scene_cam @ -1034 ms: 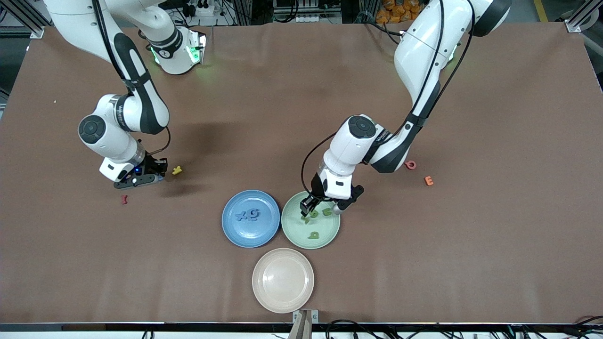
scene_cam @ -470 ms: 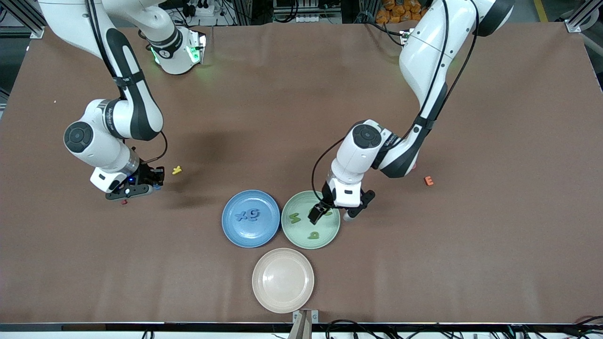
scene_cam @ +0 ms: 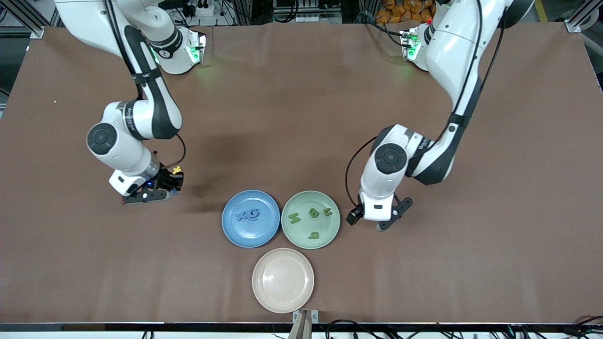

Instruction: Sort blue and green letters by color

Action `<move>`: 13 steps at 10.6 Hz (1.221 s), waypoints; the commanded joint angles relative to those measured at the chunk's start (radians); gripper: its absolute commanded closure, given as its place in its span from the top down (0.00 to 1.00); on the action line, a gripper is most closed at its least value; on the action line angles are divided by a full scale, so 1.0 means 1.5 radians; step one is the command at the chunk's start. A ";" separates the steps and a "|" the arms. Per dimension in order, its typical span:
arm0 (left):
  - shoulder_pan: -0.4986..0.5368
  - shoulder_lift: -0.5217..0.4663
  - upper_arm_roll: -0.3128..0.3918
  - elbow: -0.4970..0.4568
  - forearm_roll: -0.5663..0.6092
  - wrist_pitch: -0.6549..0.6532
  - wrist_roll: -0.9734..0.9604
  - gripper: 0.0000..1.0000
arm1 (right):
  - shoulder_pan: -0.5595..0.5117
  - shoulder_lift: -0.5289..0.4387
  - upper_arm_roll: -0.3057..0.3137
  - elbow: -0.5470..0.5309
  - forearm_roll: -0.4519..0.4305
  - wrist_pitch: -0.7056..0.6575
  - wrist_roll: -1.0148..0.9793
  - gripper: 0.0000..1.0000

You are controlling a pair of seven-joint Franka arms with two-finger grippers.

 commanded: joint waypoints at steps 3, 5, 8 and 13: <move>0.051 -0.087 -0.005 -0.006 0.007 -0.133 0.125 1.00 | 0.005 0.072 0.052 0.103 0.072 -0.011 0.062 0.19; 0.093 -0.110 -0.008 -0.006 0.003 -0.158 0.193 1.00 | 0.018 0.094 0.062 0.135 0.101 -0.010 0.063 0.19; 0.131 -0.111 -0.009 -0.026 -0.025 -0.159 0.262 1.00 | 0.056 0.147 0.062 0.199 0.169 -0.008 0.069 0.19; 0.138 -0.187 -0.033 -0.108 -0.121 -0.258 0.273 1.00 | 0.083 0.221 0.062 0.305 0.176 -0.002 0.116 0.21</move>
